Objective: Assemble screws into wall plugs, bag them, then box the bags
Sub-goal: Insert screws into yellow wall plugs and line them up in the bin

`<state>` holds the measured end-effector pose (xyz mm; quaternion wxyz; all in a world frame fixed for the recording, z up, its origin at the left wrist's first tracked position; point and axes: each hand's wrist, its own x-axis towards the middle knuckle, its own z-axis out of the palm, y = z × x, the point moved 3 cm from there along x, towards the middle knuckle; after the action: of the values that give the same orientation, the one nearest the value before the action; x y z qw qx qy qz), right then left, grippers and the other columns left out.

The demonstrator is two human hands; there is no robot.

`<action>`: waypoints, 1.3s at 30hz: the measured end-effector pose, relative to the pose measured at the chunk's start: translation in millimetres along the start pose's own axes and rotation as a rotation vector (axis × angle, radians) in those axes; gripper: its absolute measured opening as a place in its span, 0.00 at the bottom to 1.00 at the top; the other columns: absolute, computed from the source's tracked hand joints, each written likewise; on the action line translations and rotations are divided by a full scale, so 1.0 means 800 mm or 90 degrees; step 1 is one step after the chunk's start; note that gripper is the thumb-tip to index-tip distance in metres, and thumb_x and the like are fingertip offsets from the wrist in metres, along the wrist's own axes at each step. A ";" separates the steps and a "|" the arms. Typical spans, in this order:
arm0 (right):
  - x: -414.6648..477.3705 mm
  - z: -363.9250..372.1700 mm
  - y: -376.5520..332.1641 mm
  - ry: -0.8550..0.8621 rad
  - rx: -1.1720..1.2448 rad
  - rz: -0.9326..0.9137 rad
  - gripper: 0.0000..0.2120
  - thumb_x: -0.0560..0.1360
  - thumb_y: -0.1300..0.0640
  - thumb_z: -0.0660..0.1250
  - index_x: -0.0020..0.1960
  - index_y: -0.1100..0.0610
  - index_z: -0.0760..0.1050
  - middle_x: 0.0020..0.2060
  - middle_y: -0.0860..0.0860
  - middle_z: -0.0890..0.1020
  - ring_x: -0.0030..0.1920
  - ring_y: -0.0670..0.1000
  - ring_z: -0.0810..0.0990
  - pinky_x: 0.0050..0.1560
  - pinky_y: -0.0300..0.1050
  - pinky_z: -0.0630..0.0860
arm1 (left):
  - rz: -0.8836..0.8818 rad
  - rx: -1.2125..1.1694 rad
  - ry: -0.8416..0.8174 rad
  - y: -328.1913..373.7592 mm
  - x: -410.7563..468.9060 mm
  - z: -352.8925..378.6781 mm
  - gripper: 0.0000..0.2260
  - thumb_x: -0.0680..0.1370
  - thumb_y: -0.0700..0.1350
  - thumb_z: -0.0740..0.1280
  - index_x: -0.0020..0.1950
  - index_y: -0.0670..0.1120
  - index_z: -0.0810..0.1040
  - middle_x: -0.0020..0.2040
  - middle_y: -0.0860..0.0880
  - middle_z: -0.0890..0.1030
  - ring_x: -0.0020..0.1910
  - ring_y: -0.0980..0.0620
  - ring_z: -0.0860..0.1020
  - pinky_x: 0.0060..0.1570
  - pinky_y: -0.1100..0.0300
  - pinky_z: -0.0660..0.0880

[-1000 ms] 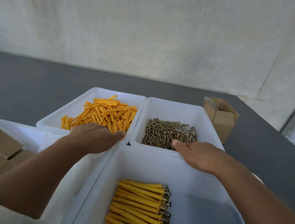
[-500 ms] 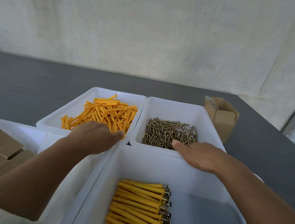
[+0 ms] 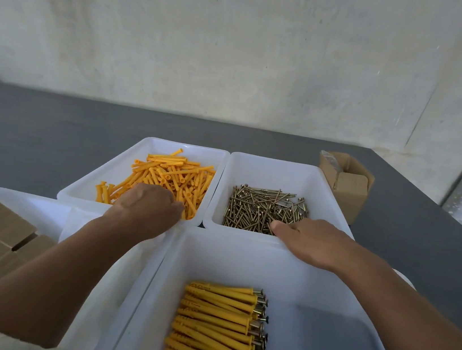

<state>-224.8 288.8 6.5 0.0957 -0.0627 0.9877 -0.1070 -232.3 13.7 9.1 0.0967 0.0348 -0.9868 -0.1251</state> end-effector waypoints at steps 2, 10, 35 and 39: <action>0.000 -0.003 0.000 0.020 0.021 -0.020 0.27 0.82 0.39 0.48 0.41 0.56 0.74 0.39 0.51 0.77 0.41 0.49 0.75 0.45 0.46 0.71 | 0.002 -0.004 0.026 0.006 -0.002 -0.006 0.13 0.79 0.47 0.58 0.38 0.45 0.76 0.35 0.50 0.75 0.34 0.53 0.71 0.30 0.59 0.63; -0.011 -0.020 -0.013 0.096 0.090 -0.077 0.12 0.79 0.55 0.60 0.48 0.57 0.81 0.41 0.46 0.82 0.41 0.48 0.79 0.34 0.36 0.69 | 0.016 -0.124 0.100 0.011 -0.007 -0.019 0.11 0.71 0.38 0.65 0.47 0.50 0.82 0.40 0.58 0.73 0.37 0.59 0.71 0.31 0.70 0.63; -0.038 -0.029 -0.057 0.132 0.349 -0.293 0.21 0.79 0.61 0.63 0.66 0.39 0.69 0.42 0.41 0.76 0.37 0.47 0.82 0.29 0.37 0.78 | -0.132 -1.012 -0.005 0.036 -0.018 -0.031 0.16 0.78 0.37 0.68 0.64 0.44 0.72 0.35 0.49 0.84 0.34 0.54 0.83 0.33 0.61 0.79; -0.042 -0.022 -0.066 0.091 0.335 -0.306 0.20 0.79 0.60 0.64 0.65 0.40 0.71 0.42 0.41 0.78 0.38 0.46 0.83 0.29 0.37 0.78 | -0.134 -1.021 -0.007 0.038 -0.018 -0.029 0.20 0.77 0.37 0.68 0.67 0.49 0.69 0.37 0.48 0.84 0.35 0.54 0.83 0.33 0.61 0.79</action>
<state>-190.6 246.2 41.2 0.0112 -0.2590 0.8876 -0.3808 -214.7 38.7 36.0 0.0750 0.0468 -0.5886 -0.8036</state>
